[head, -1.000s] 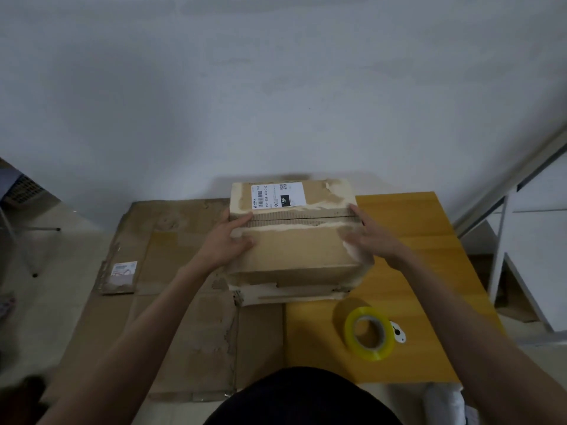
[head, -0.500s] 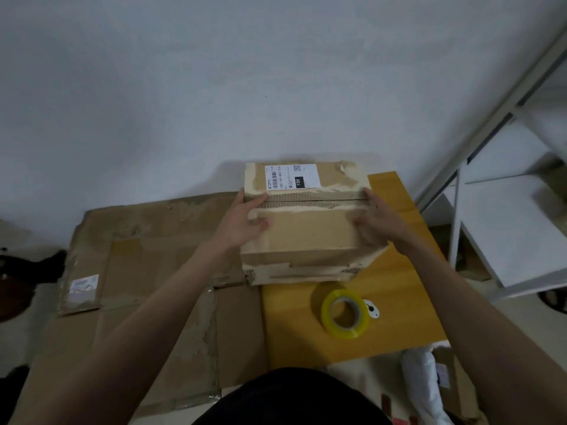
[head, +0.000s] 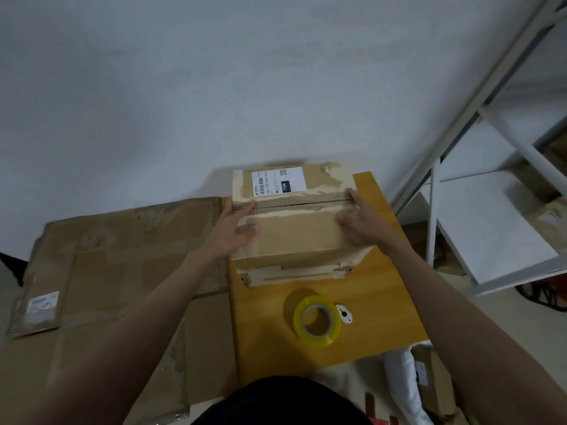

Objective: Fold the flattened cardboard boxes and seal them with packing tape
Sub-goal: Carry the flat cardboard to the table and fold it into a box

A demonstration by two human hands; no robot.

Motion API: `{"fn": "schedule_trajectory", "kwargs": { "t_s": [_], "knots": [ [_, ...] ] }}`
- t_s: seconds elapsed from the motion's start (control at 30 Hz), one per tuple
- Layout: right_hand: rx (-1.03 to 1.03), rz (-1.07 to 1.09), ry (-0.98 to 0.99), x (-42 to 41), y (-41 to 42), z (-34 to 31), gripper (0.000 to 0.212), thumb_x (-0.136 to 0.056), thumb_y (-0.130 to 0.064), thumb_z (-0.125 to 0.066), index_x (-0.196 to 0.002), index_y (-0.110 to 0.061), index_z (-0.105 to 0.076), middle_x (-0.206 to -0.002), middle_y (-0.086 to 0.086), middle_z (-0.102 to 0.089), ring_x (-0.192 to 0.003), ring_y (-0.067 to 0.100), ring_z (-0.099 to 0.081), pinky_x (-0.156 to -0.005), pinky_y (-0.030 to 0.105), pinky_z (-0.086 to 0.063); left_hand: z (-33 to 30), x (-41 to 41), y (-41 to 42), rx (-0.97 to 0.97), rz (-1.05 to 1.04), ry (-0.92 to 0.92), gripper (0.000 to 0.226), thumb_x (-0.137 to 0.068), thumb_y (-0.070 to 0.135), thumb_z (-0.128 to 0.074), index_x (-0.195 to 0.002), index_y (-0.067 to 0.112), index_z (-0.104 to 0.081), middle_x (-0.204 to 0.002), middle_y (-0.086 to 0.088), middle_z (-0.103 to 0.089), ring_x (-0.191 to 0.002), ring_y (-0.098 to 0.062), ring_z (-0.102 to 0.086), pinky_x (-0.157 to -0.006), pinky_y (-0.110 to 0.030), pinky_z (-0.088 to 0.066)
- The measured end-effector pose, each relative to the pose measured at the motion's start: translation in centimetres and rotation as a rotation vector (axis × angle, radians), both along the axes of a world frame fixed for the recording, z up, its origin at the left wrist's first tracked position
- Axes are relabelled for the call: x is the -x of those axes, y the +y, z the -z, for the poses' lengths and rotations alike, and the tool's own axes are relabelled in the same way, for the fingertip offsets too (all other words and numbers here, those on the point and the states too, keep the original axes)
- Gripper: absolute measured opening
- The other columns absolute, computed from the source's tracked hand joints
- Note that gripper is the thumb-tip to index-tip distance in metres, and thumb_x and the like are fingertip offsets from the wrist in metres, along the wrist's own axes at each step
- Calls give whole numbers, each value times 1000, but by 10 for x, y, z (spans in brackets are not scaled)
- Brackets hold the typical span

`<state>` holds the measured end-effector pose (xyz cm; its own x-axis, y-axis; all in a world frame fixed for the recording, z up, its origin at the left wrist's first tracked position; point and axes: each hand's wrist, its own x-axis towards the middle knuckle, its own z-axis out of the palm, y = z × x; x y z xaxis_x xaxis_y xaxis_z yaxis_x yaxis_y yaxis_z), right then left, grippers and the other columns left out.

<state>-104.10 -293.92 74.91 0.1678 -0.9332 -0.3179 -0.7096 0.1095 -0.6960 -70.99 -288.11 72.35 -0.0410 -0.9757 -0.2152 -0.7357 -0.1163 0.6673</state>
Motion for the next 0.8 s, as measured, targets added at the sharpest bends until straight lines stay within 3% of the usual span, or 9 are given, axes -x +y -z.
{"fn": "schedule_trajectory", "kwargs": {
  "t_s": [0.1,0.2,0.53,0.7,0.8],
  "knots": [
    [-10,-2,18,4,-5,5,77,-96,-41,-60,-158,-26,-18,-157,10,-29,-140,33,-35,-111,45,-35,-1,1,-3,-5,4,-122,66,-96,50,-56,-154,36,-30,-166,-2,15,-153,-24,3,-120,-51,-21],
    [11,30,48,3,-6,8,77,-93,-46,-60,-157,-30,-19,-158,10,-22,-138,35,-35,-110,44,-34,-7,3,-3,25,18,-242,70,-94,58,-52,-155,37,-26,-165,-1,18,-153,-31,7,-122,-55,-12],
    [248,-44,217,3,1,-7,69,-97,-44,-55,-157,-32,-21,-165,7,-9,-152,33,-9,-118,52,-19,-34,30,1,150,80,-452,71,-98,55,-44,-159,33,-15,-167,0,10,-154,-24,7,-124,-47,-1],
    [311,-4,202,6,23,-19,65,-97,-36,-57,-155,-25,-29,-162,11,-20,-149,33,-19,-119,49,-24,-43,51,12,221,140,-475,68,-97,50,-48,-157,29,-23,-168,-2,1,-154,-24,-1,-125,-44,-3],
    [377,-12,227,13,45,-24,62,-95,-27,-60,-152,-21,-36,-158,12,-28,-145,33,-27,-116,46,-29,-44,69,25,316,163,-443,63,-95,44,-53,-153,26,-35,-165,-3,-17,-152,-23,-14,-124,-41,-6]
  ]
}}
